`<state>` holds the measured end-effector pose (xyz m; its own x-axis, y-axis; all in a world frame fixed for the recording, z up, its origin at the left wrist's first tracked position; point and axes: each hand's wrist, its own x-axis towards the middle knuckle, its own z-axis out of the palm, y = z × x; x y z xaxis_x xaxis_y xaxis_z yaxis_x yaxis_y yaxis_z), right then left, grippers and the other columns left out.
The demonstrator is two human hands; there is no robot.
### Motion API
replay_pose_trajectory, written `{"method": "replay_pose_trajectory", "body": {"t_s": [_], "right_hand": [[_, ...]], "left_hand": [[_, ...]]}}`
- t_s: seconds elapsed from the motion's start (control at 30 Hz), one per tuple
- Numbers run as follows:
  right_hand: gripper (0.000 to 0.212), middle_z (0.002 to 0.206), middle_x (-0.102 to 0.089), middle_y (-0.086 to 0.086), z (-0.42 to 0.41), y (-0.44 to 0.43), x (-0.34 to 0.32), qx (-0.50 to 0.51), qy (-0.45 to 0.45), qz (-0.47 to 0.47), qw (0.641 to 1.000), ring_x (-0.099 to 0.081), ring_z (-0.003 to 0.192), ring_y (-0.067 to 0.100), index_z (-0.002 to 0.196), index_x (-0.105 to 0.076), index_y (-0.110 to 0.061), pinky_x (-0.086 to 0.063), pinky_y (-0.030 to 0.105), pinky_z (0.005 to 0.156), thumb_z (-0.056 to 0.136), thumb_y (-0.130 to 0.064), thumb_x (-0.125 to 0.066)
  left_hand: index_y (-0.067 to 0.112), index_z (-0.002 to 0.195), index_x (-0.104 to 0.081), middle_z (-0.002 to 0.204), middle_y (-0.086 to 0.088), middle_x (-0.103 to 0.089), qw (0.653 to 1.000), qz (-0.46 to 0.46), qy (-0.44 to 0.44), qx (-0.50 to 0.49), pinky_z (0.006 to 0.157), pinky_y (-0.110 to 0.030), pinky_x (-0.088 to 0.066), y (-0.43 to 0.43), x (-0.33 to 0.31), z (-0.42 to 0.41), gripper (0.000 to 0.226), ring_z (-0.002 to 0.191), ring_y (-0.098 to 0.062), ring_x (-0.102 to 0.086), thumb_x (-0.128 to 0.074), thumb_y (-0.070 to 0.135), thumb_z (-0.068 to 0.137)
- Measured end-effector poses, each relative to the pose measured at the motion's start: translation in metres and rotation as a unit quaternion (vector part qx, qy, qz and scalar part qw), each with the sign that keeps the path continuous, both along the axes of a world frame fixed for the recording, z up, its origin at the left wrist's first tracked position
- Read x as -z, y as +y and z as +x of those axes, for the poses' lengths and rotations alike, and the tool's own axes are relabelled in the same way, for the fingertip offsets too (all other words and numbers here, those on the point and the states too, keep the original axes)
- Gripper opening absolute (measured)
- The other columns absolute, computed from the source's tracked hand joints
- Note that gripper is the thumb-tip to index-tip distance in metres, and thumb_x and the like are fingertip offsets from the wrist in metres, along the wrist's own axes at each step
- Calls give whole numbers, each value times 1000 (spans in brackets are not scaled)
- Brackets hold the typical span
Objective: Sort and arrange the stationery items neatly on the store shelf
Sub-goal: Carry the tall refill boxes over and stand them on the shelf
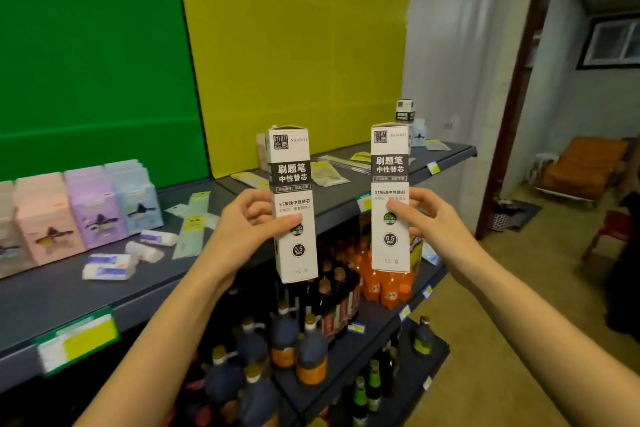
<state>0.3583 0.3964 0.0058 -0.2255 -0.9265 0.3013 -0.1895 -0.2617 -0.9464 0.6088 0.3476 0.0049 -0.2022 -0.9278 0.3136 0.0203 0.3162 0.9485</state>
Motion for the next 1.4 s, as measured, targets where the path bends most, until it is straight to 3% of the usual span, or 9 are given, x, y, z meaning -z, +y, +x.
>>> {"method": "replay_pose_trajectory", "body": {"t_s": [0.4, 0.53, 0.7, 0.8, 0.87, 0.93, 1.03, 1.3, 1.4], "right_hand": [[36, 86, -59, -6, -154, -86, 17, 17, -21, 2, 1000, -62, 57, -14, 121, -50, -2, -42, 3, 47, 88, -16, -56], [35, 86, -60, -6, -204, -140, 15, 17, -16, 5, 1000, -62, 58, -13, 120, -49, -3, -43, 3, 47, 88, -16, -56], [34, 87, -60, -6, -255, -205, 3, 4, -7, 0, 1000, -62, 58, -13, 118, -49, -5, -45, 4, 49, 87, -15, -57], [32, 87, -61, -6, -285, -242, -3, 3, -13, -8, 1000, -63, 60, -11, 116, -50, -8, -45, 3, 50, 87, -17, -58], [30, 89, -63, -7, -302, -265, -6, -2, -14, -10, 1000, -64, 64, -9, 114, -51, -11, -45, 4, 50, 87, -20, -58], [26, 92, -64, -5, -318, -288, -9, -6, -14, -13, 1000, -65, 71, -3, 111, -51, -15, -49, 7, 55, 87, -22, -58], [27, 99, -65, -2, -338, -326, -10, -16, -21, -21, 999, -64, 82, 3, 110, -51, -17, -53, 17, 65, 86, -25, -59], [28, 97, -62, -4, -382, -426, -11, -106, -24, -31, 994, -60, 83, 1, 111, -49, -18, -51, 7, 56, 86, -23, -60], [29, 97, -61, -5, -399, -459, -18, -147, -9, -27, 989, -61, 86, 5, 111, -49, -20, -53, 14, 61, 85, -22, -60]], "left_hand": [[18, 94, -54, 98, -11, -53, 999, 9, -3, 38, 68, -18, -53, -99, 11, -165, 49, 88, -25, -51, -78, 29, 53], [15, 93, -54, 99, -28, -62, 1000, -1, 2, 26, 75, -29, -56, -149, 11, -222, 39, 93, -31, -61, -77, 19, 62], [17, 87, -51, 90, -23, -56, 1000, -19, 15, 3, 75, -31, -47, -202, -1, -272, 35, 86, -28, -52, -76, 15, 62], [14, 93, -52, 102, -34, -59, 1000, -11, 9, -27, 78, -34, -52, -231, -9, -296, 39, 92, -29, -60, -77, 17, 63], [13, 96, -52, 99, -26, -63, 999, -9, 11, -40, 82, -37, -53, -247, -15, -310, 41, 96, -30, -62, -76, 16, 63], [13, 97, -51, 98, -14, -68, 998, -18, -2, -59, 74, -27, -56, -262, -20, -323, 37, 94, -25, -66, -74, 12, 69], [9, 101, -50, 103, -20, -65, 996, -31, -21, -84, 57, -13, -52, -285, -27, -340, 37, 84, -17, -66, -73, 10, 72], [20, 90, -50, 97, -7, -66, 978, -65, -40, -194, 79, -32, -52, -338, -38, -381, 37, 87, -19, -63, -77, 18, 64], [21, 89, -50, 101, -9, -65, 966, -59, -51, -245, 81, -36, -52, -357, -43, -395, 34, 93, -23, -63, -76, 15, 68]]}}
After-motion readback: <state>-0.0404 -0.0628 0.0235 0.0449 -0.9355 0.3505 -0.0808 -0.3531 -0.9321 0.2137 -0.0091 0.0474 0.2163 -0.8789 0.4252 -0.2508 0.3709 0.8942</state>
